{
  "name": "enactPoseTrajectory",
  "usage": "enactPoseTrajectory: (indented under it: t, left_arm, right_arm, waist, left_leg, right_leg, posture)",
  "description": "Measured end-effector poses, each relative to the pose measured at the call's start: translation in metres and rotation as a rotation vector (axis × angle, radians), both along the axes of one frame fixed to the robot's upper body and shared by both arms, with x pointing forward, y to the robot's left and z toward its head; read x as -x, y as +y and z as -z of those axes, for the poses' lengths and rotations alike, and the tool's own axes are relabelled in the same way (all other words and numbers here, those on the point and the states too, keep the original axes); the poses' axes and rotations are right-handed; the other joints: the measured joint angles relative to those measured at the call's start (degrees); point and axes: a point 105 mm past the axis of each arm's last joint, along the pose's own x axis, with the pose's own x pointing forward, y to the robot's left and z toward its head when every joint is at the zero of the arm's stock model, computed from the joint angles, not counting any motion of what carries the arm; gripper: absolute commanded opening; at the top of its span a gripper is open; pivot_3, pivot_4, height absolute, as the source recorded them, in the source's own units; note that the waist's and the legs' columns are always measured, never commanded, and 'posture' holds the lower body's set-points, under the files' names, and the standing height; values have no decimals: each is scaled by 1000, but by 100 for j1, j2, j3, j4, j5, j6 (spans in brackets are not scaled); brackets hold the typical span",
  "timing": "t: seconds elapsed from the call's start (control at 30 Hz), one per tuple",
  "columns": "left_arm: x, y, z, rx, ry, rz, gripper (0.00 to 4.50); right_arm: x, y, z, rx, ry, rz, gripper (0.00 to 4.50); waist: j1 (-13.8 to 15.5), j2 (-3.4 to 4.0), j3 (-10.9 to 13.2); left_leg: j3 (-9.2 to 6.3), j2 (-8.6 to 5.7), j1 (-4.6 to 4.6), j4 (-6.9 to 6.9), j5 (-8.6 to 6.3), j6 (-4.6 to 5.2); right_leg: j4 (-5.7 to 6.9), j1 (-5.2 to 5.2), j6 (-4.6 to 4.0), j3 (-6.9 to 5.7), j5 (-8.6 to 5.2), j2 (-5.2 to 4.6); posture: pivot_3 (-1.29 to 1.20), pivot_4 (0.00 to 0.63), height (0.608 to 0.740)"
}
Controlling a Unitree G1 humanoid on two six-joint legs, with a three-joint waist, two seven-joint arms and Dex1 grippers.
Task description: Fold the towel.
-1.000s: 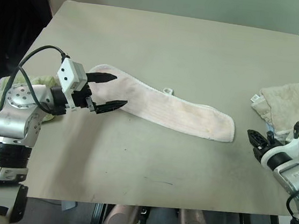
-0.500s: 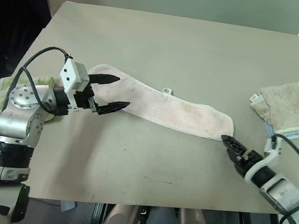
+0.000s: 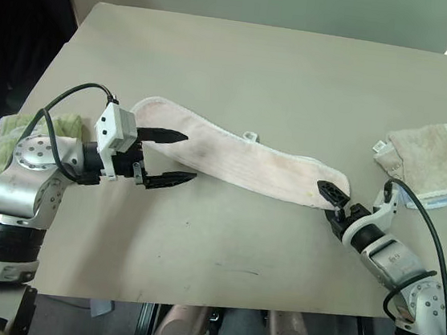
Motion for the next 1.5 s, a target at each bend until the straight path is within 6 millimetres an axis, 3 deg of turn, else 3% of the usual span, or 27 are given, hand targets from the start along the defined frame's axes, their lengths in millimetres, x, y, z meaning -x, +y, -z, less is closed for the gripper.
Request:
enactPoseTrajectory:
  t: [0.2,0.4,0.67,0.8,0.93,0.97,1.07,1.17,1.3,1.43,1.5]
  left_arm:
    - [1,0,2,0,10,-5,4500]
    - [1,1,5,0,18,-10,4500]
    - [1,1,5,-2,18,-11,4500]
    - [1,1,5,-4,19,-10,4500]
    - [1,-1,7,0,21,-6,4500]
    - [1,-2,7,0,23,-5,4500]
    - [1,-4,9,2,26,0,4500]
    - [0,-7,10,3,28,2,4500]
    - [0,-10,11,13,27,3,4500]
    - [0,-13,11,19,22,0,4500]
    - [2,-14,12,23,22,0,4500]
  right_arm:
    - [0,-7,10,7,41,47,2138]
    - [0,-28,13,14,50,130,34]
    - [-6,-64,-4,121,-14,206,34]
    - [-17,-92,-42,286,-142,217,34]
    - [-27,-95,-75,506,-266,124,34]
    - [-29,-92,-84,574,-302,83,34]
    - [-33,-59,-96,823,-415,-145,34]
    - [-29,-18,-82,1009,-495,-416,34]
    - [-23,18,-56,1214,-565,-699,34]
    - [-36,49,-51,1241,-645,-771,34]
    - [-44,55,-47,1262,-646,-773,34]
  waist:
    - [12,0,0]
    - [12,1,1]
    - [26,3,2]
    - [24,7,4]
    - [21,9,5]
    - [19,9,5]
    - [10,8,4]
    - [-6,9,5]
    - [1,9,5]
    - [-25,8,5]
    - [-24,8,4]
  left_leg:
    - [0,-1,1,2,3,4]
    - [0,-1,-1,1,-12,-7]
    - [0,-1,-1,0,-43,-5]
    - [5,0,-2,-3,-49,-7]
    - [5,1,-1,-6,-49,-8]
    - [5,1,-1,-6,-48,-8]
    - [4,4,3,-6,-48,-8]
    - [4,5,2,-4,-48,-7]
    - [4,4,2,0,-46,-4]
    - [6,5,4,2,-43,0]
    - [5,6,7,1,-40,2]
  right_leg:
    - [1,2,-26,2,-17,0]
    - [3,-3,-20,2,-12,0]
    - [0,-2,3,2,-28,-1]
    - [2,-6,-1,1,-31,-4]
    - [9,-10,-3,-1,-31,-3]
    - [9,-9,-4,-2,-31,-3]
    - [10,-9,-8,-7,-29,-2]
    - [10,-9,-9,-10,-27,-2]
    - [8,-7,-4,-10,-22,-3]
    - [10,-10,-8,-10,-16,-2]
    - [10,-9,-10,-11,-15,-2]
  posture:
    - [0,150,740]
    - [0,150,740]
    - [0,150,740]
    - [0,150,740]
    - [0,150,740]
    - [0,150,740]
    - [0,150,740]
    - [0,150,740]
    - [0,150,740]
    - [0,150,740]
    - [0,150,740]
